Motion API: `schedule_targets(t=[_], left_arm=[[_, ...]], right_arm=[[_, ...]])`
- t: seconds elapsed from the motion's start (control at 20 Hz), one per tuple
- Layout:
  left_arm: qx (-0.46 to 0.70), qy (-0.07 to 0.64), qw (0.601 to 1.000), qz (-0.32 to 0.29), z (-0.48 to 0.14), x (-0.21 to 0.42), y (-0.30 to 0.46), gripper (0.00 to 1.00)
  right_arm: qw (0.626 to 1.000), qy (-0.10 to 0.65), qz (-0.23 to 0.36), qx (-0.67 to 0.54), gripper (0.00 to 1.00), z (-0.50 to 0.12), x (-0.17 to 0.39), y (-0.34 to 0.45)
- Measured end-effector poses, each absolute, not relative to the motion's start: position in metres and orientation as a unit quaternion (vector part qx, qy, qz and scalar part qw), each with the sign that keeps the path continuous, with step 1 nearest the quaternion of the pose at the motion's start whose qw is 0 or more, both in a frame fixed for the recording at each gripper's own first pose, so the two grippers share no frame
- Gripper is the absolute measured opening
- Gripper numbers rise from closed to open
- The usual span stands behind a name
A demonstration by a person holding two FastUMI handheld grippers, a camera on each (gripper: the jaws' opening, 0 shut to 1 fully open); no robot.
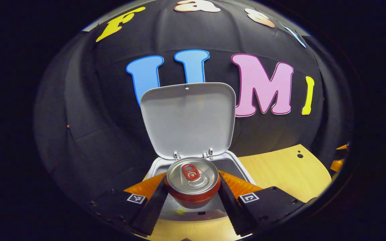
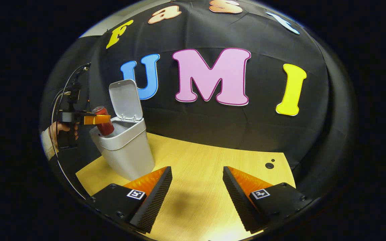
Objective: Press the lid of the desktop garbage bin to open it, pick up the crumpled paper on the desktop and throw it into the bin, then pick up the pop can on the desktop and drop it into the bin, and finally close the garbage bin lid.
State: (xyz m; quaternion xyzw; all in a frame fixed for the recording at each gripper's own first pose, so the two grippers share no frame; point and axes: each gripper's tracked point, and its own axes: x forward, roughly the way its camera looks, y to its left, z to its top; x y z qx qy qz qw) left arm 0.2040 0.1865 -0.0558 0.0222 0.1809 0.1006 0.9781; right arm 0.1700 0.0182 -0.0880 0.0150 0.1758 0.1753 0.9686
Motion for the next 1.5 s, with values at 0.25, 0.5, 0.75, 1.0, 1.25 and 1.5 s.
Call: schedule_targets(t=[0.25,0.5,0.75,1.0,1.25,1.5], left_arm=[[0.026,0.158,0.98,0.116,-0.045,0.208,0.194,0.89],[0.016,0.09,0.99,0.108,0.013,0.216,0.188,0.97],[0.017,0.03,0.994,0.103,0.086,0.25,0.196,0.97],[0.005,-0.001,0.994,0.112,0.133,0.303,0.227,0.97],[0.028,0.079,0.992,0.096,0.097,0.342,0.237,0.95],[-0.009,0.113,0.99,0.084,0.072,0.3,0.233,0.94]], right_arm=[[0.969,0.179,0.167,0.023,0.98,-0.091,0.166,0.013],[0.969,0.184,0.163,0.028,0.98,-0.097,0.161,0.006],[0.968,0.185,0.166,0.035,0.98,-0.101,0.159,0.006],[0.965,0.191,0.174,0.04,0.98,-0.113,0.154,0.013],[0.963,0.201,0.169,0.064,0.98,-0.121,0.147,0.01],[0.965,0.194,0.162,0.069,0.95,-0.113,0.153,0.002]])
